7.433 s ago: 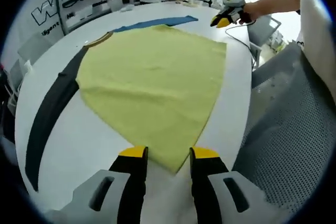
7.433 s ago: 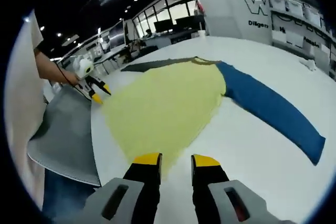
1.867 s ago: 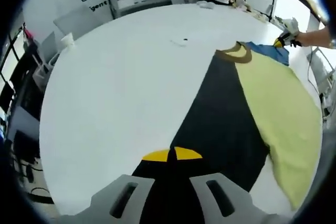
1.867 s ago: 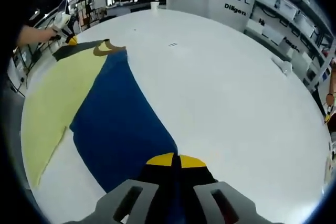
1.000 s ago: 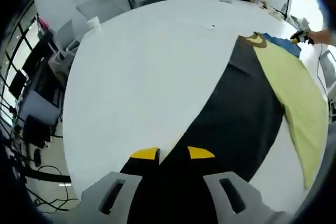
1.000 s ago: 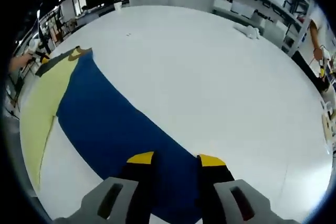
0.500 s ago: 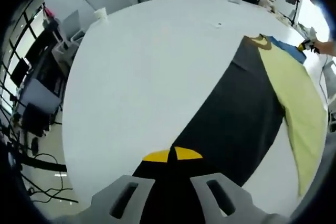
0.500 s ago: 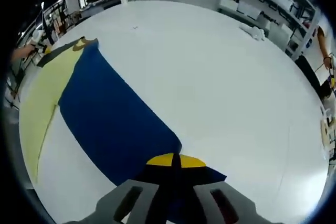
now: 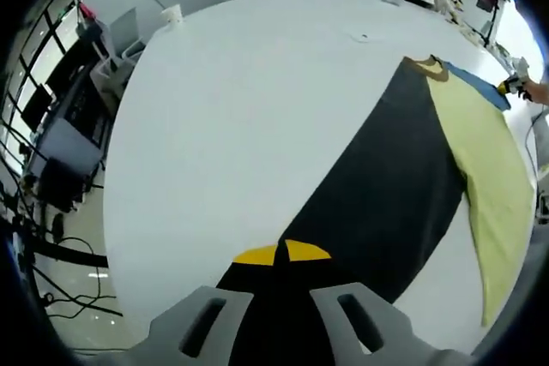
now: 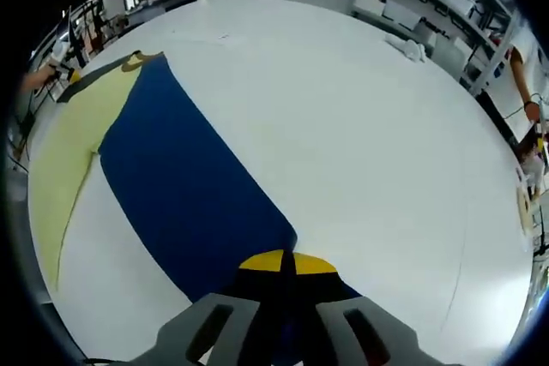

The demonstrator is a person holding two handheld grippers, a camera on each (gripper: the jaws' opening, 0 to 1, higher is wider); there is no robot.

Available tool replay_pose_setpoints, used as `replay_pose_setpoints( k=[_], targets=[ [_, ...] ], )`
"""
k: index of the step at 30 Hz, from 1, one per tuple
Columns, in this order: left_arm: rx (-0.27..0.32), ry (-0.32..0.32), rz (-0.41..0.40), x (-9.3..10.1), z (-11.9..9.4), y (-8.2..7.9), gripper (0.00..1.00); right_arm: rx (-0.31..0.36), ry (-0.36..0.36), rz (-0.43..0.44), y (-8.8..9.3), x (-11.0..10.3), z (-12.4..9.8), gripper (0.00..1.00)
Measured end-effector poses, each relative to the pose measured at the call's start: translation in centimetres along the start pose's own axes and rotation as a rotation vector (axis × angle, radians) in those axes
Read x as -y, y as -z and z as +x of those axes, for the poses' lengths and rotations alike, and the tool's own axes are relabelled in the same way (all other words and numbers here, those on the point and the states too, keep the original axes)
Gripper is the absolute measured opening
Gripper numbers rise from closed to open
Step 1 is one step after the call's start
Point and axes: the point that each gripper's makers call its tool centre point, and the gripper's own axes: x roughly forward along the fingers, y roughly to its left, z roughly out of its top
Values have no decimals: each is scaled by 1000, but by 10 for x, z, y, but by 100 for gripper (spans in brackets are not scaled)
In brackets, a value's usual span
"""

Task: Fold the garment on the visible template until the final outline fits inside the template.

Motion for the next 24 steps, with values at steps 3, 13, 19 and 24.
replay_pose_setpoints(
  k=[3,13,19,24],
  targets=[
    [3,-1,-12,0,0,0,6,-8,3,8,2,0,-1,0],
    [54,11,39,4,-6,-12,20,52,-40,4,-13,-12,-9,9],
    [69,13,35,5,-18,-8,30,111,-68,5,-13,-25,-20,19],
    [65,3,6,3,-26,9,34,117,-104,-10,1,-39,-21,24]
  ],
)
